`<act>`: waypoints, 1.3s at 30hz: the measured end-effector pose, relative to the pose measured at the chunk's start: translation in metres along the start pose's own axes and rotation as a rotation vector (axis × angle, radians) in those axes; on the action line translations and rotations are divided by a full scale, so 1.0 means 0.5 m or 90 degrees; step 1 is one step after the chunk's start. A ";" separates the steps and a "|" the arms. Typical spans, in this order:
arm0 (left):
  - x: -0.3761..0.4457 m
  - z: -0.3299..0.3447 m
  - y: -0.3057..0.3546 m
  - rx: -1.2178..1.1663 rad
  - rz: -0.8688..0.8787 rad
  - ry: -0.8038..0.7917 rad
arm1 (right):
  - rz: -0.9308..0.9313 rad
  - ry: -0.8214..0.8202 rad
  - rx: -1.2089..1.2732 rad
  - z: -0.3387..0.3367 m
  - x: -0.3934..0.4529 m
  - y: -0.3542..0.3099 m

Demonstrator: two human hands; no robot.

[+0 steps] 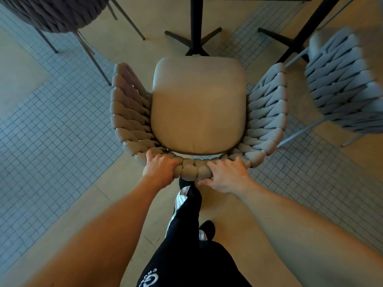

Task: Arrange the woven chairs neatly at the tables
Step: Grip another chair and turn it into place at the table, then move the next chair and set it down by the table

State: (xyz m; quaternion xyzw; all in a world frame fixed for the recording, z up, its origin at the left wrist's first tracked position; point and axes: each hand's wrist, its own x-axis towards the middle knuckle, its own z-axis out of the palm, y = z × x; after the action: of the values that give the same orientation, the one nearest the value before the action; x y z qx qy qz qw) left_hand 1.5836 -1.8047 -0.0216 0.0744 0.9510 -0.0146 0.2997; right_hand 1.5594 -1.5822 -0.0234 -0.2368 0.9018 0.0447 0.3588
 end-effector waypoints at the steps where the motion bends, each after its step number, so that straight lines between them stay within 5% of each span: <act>1: 0.012 -0.009 -0.002 -0.005 0.000 0.006 | 0.003 0.004 0.005 -0.010 0.010 0.006; 22: 0.185 -0.101 -0.023 -0.001 0.006 -0.008 | 0.021 -0.002 -0.019 -0.141 0.130 0.107; 31: 0.185 -0.144 -0.024 -0.075 0.029 -0.135 | 0.037 -0.052 0.069 -0.182 0.126 0.095; 39: 0.124 -0.194 -0.026 -0.198 -0.059 -0.058 | 0.010 -0.015 0.091 -0.242 0.095 0.056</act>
State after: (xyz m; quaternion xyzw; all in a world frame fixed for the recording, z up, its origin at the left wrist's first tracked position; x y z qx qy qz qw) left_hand 1.4764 -1.8021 0.0220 -0.0176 0.9297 0.1153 0.3494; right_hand 1.4405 -1.6066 0.0317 -0.2028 0.9003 -0.0144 0.3848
